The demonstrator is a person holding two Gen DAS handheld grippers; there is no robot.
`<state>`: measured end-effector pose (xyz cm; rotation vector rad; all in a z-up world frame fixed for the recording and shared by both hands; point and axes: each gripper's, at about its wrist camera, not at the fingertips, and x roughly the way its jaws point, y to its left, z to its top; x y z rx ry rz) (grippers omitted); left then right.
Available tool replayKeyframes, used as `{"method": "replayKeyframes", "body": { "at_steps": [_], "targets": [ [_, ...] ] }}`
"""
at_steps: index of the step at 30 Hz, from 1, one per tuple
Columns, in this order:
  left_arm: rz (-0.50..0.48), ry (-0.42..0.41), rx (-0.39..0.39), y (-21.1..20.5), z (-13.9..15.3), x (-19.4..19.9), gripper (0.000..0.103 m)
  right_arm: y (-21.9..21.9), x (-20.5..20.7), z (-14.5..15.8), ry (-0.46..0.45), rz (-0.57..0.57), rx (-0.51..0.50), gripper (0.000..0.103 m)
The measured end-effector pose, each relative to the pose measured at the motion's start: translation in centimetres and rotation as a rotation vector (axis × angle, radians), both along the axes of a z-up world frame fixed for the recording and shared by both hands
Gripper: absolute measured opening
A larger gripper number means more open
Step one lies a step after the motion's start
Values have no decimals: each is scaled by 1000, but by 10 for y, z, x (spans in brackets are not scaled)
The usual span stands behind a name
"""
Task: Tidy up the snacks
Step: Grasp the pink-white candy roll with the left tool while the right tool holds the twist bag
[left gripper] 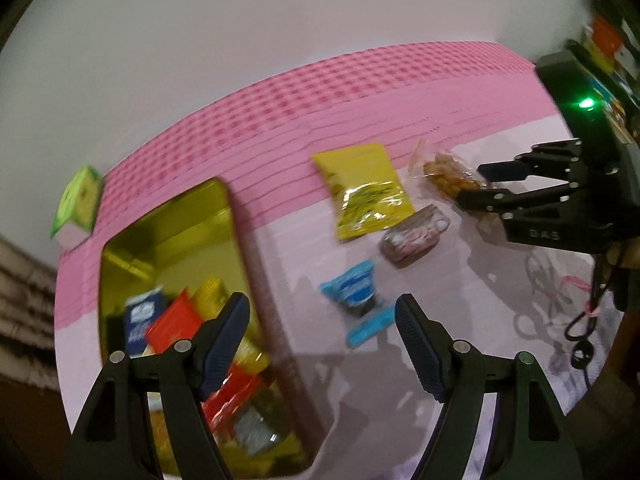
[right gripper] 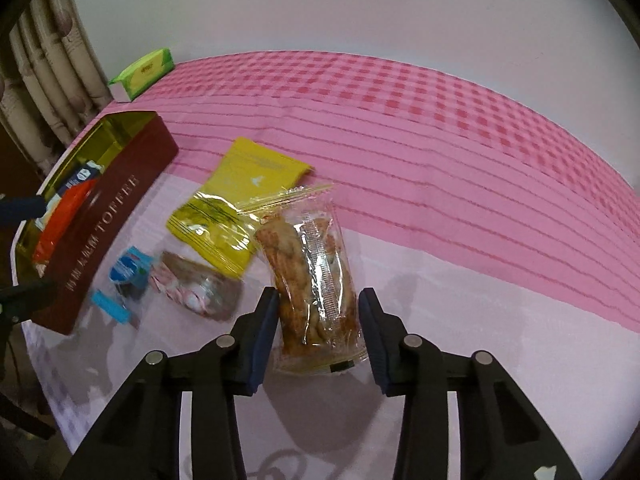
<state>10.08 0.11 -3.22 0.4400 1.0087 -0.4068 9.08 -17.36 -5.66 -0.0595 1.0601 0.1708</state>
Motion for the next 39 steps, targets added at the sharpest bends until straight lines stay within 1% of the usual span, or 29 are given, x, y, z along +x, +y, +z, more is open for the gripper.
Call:
{"method": "replayKeyframes", "body": {
  "at_steps": [4, 9, 12, 18, 23, 25, 30, 32, 36, 38, 39],
  "targets": [
    [-70, -4, 20, -21, -12, 6, 75, -19, -12, 1, -4, -55, -15, 37],
    [-124, -4, 10, -39, -18, 12, 75, -37, -27, 3, 6, -103, -46, 37],
    [-157, -9, 23, -48, -22, 14, 75, -43, -34, 3, 11, -121, -64, 37],
    [-215, 2, 55, -61, -29, 19, 75, -51, -48, 3, 11, -153, -38, 37],
    [-255, 9, 66, -66, -32, 20, 75, -52, -49, 2, 13, -168, -15, 37],
    [-257, 15, 70, -67, -33, 22, 75, -52, -48, 2, 13, -168, -14, 38],
    [-261, 38, 59, -71, -37, 28, 71, -54, -51, 1, 9, -174, -8, 38],
    [-271, 48, 59, -73, -39, 31, 66, -54, -50, 1, 9, -176, -7, 39],
    [-283, 75, 60, -79, -43, 32, 59, -53, -49, 0, 14, -179, -3, 39],
    [-284, 85, 56, -81, -45, 32, 50, -54, -49, -1, 16, -182, 1, 39],
    [-283, 92, 55, -82, -46, 32, 47, -53, -50, -1, 15, -180, -2, 39]
  ]
}}
